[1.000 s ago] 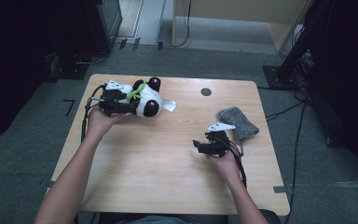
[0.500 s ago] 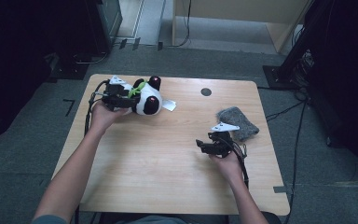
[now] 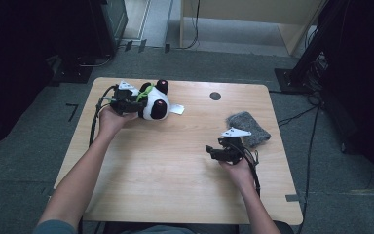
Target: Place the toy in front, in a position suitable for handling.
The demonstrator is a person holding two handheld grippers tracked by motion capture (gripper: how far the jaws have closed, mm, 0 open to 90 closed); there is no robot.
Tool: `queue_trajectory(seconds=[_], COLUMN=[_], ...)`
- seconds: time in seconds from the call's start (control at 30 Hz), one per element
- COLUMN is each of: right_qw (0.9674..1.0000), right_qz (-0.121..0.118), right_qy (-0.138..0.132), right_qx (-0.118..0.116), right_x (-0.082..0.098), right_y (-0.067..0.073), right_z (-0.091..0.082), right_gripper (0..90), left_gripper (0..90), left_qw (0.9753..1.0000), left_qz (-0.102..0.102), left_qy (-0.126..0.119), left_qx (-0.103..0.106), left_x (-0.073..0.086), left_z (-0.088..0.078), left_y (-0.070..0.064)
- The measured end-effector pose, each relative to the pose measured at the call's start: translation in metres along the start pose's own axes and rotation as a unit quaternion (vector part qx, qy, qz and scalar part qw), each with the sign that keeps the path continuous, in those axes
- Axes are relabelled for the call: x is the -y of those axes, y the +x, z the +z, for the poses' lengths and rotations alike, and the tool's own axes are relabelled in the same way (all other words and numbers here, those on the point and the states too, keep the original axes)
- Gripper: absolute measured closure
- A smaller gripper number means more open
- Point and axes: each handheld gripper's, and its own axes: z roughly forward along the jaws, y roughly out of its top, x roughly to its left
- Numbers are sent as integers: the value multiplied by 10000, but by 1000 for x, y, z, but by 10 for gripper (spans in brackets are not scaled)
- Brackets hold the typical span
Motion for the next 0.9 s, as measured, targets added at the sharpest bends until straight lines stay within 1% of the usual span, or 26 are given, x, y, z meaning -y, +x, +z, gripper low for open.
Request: queue_trajectory(seconds=[0.1,0.17,0.2,0.27,0.3,0.33,0.4,0.47,0.53,0.57,0.63,0.77,0.83,0.9], right_qw=[10000,9999,9999,9998,9998,9997,9995,9993,9994,9994,9992,9993,9994,9995], right_qz=[36,63,79,107,128,148,159,199,212,222,243,228,178,108], right_qy=[-41,-84,-101,-146,-160,-183,-266,-303,-256,-273,-318,-298,-284,-255], right_qx=[6,-8,-12,-1,-6,-9,0,9,-12,-4,2,29,61,138], right_x=[-1,-2,-3,-4,-6,-6,-7,-8,-9,-10,-11,-10,-10,-10], right_y=[-2,-4,-6,-8,-9,-11,-14,-16,-18,-19,-21,-23,-23,-23], right_z=[-2,-4,-5,-6,-7,-7,-9,-10,-10,-11,-12,-13,-14,-14], right_gripper=[372,378,380,380,381,383,393,395,395,395,396,396,397,397], left_gripper=[542,577,598,626,631,637,651,666,675,678,686,691,691,690], left_qw=[10000,10000,9999,9996,9994,9991,9989,9985,9978,9975,9980,9984,9984,9979], left_qz=[8,-45,-89,-254,-286,-367,-434,-509,-615,-637,-566,-484,-472,-527], left_qy=[26,7,-49,-140,-170,-192,-200,-202,-202,-227,-213,-141,-116,-122], left_qx=[3,11,17,52,35,34,29,72,148,185,185,270,298,359], left_x=[0,1,3,6,7,7,7,5,4,3,2,-1,-2,-1], left_z=[2,1,1,-1,-3,-4,-7,-11,-14,-15,-18,-25,-28,-31], left_y=[-1,-1,-1,0,-1,-1,-2,-2,-1,-2,-6,-13,-17,-21])
